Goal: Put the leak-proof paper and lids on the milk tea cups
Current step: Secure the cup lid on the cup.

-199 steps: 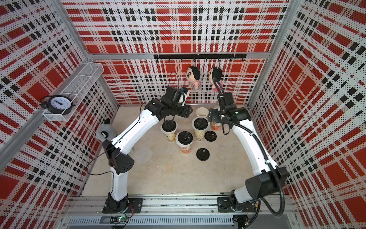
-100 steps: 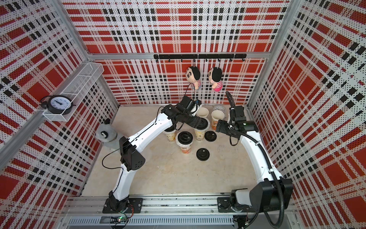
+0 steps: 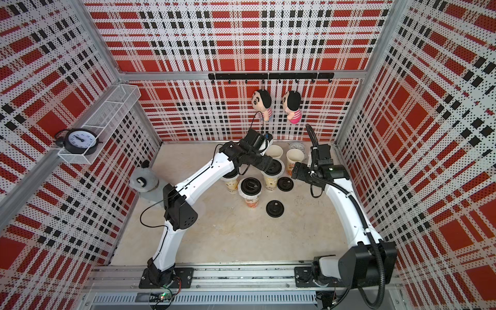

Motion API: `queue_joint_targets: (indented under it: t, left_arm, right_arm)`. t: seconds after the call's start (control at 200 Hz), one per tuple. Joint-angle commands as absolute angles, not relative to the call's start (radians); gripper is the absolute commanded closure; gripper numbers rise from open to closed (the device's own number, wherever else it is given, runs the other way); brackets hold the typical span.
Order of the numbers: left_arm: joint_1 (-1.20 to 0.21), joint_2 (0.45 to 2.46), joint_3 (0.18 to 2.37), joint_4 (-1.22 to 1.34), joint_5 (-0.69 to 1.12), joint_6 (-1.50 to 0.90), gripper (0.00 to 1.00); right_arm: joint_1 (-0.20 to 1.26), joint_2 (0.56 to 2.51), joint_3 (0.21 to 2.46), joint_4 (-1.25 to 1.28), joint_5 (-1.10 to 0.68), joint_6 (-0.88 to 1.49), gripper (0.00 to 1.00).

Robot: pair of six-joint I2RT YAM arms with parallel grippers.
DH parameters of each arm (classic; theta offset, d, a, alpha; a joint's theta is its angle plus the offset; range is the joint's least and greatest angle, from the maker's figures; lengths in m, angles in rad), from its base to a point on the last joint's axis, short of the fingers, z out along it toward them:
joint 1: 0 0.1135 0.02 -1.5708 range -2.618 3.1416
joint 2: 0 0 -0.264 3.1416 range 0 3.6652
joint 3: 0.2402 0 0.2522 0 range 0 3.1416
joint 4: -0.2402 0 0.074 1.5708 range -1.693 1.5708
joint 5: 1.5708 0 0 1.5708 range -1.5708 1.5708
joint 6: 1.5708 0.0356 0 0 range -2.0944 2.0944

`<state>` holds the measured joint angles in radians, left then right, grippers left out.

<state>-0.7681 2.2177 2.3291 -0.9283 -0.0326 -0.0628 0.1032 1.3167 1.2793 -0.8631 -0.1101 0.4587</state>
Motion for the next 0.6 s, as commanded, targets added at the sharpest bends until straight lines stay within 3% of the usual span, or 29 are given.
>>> queue_joint_targets:
  t: [0.0,0.596]
  left_arm:
    - [-0.765,2.243,2.330,-0.901,-0.041,-0.061,0.34]
    - [-0.765,2.269,2.312,-0.900,-0.076,-0.061,0.34]
  right_arm:
    - [0.098,1.292,1.272,-0.848,-0.113,0.461,0.13]
    - [0.098,1.296,1.262,-0.842,-0.126,0.458,0.13]
